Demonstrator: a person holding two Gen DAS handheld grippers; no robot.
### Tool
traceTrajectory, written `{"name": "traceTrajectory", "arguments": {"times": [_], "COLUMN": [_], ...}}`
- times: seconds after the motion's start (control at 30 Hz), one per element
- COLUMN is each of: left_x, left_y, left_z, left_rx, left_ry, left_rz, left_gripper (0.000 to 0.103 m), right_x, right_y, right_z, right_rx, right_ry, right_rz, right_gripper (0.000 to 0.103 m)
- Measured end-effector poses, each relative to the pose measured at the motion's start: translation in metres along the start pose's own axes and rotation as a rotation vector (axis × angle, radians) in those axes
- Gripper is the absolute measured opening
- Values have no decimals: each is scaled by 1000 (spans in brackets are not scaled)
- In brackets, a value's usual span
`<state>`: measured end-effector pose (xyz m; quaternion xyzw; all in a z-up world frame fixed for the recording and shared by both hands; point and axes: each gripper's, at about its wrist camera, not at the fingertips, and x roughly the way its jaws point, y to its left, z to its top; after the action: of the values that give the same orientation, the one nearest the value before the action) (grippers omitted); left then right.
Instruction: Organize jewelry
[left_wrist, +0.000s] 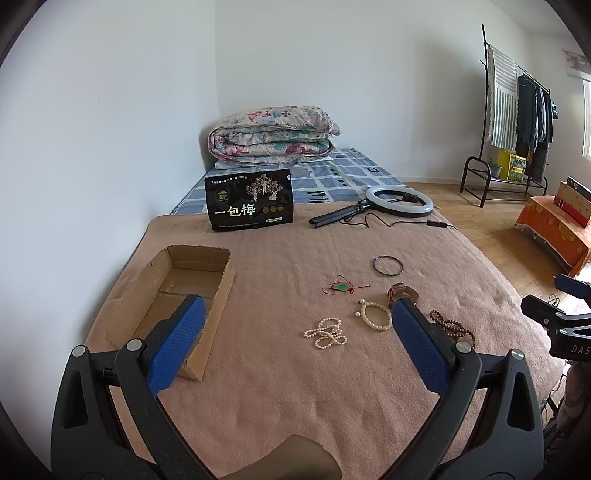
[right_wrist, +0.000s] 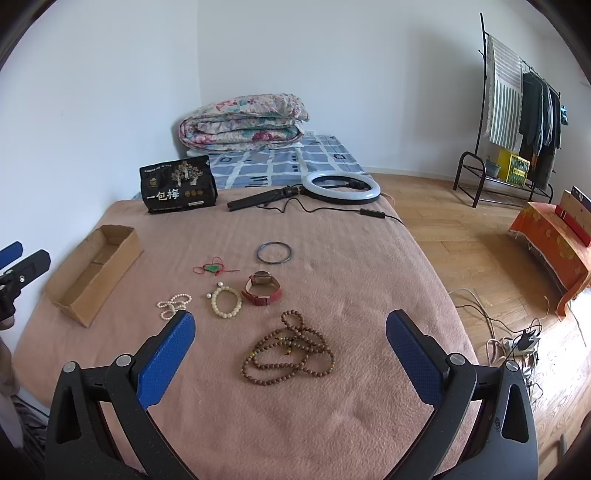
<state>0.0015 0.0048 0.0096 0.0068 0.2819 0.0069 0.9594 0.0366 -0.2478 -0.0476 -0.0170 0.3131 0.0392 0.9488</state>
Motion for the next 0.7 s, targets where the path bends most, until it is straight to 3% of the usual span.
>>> {"name": "traceTrajectory", "arguments": {"times": [0.7], "left_x": [-1], "left_y": [-1], "left_z": [-5], "left_rx": [2], "left_ry": [-5], "left_rz": [-1], "left_gripper": [102], "right_x": [2], "right_y": [-1], "right_z": [-2], "right_rx": [7], "right_ry": [7], "right_rz": [0], "right_gripper": [102]}}
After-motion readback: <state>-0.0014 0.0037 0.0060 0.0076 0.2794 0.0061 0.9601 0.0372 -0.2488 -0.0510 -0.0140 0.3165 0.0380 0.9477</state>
